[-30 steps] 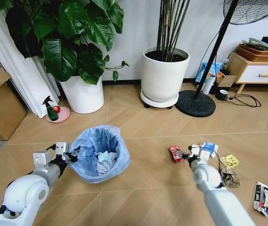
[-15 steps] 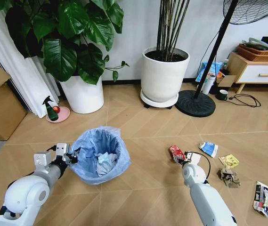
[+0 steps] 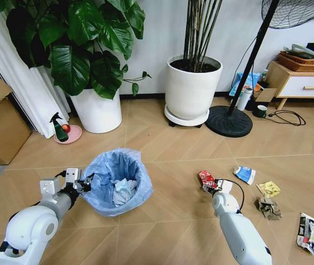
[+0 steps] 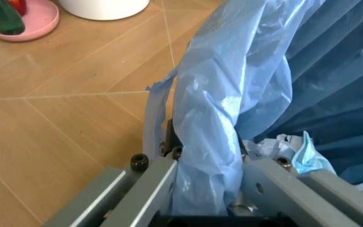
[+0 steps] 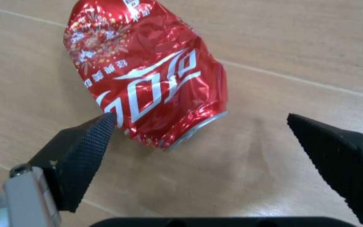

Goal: Pick up the trash bin and place the garbage on the floor into it.

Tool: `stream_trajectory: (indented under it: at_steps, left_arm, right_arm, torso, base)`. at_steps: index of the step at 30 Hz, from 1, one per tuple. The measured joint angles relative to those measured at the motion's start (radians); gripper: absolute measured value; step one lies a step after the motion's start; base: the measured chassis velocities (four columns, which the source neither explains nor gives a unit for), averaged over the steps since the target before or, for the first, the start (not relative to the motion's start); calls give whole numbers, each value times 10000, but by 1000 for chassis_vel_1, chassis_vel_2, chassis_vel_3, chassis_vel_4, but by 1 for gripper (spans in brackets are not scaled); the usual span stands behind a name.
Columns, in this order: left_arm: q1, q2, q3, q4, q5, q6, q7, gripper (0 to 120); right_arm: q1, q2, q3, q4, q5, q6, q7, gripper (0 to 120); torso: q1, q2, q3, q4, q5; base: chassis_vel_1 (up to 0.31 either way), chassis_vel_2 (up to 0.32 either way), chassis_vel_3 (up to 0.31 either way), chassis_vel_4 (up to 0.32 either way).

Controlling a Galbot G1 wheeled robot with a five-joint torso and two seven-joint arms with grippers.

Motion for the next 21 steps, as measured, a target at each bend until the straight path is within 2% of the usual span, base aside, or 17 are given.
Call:
stream_trajectory:
  at_steps: [3, 7, 10, 11, 14, 18, 21]
  left_arm:
    - [-19, 1, 22, 12, 0, 0, 0, 0]
    - [-23, 0, 66, 22, 3, -2, 7, 0]
    - [-33, -7, 87, 54, 13, -11, 15, 0]
    - [-33, -7, 87, 54, 13, -11, 15, 0]
    - [-55, -6, 90, 70, 17, -15, 22, 0]
    - [-66, 1, 93, 77, 17, -18, 24, 0]
    - [-71, 11, 100, 79, 17, -20, 29, 0]
  right_arm:
    - [49, 21, 12, -104, -5, 45, -50, 100]
    - [105, 54, 32, -243, -13, 82, -140, 94]
    - [174, 96, 53, -417, -70, 186, -238, 82]
    - [174, 96, 53, -417, -70, 186, -238, 82]
    - [207, 118, 58, -509, -97, 235, -299, 68]
    - [208, 121, 57, -522, -124, 254, -323, 59]
    - [208, 112, 44, -523, -155, 263, -337, 43]
  torso:
    - [0, 0, 0, 0, 0]
    - [0, 0, 0, 0, 0]
    - [0, 0, 0, 0, 0]
    - [0, 0, 0, 0, 0]
    - [0, 0, 0, 0, 0]
    - [0, 0, 0, 0, 0]
    - [0, 0, -1, 0, 0]
  base:
    - [0, 0, 0, 0]
    - [0, 0, 0, 0]
    - [0, 0, 0, 0]
    - [0, 0, 0, 0]
    - [0, 0, 0, 0]
    - [0, 0, 0, 0]
    - [0, 0, 0, 0]
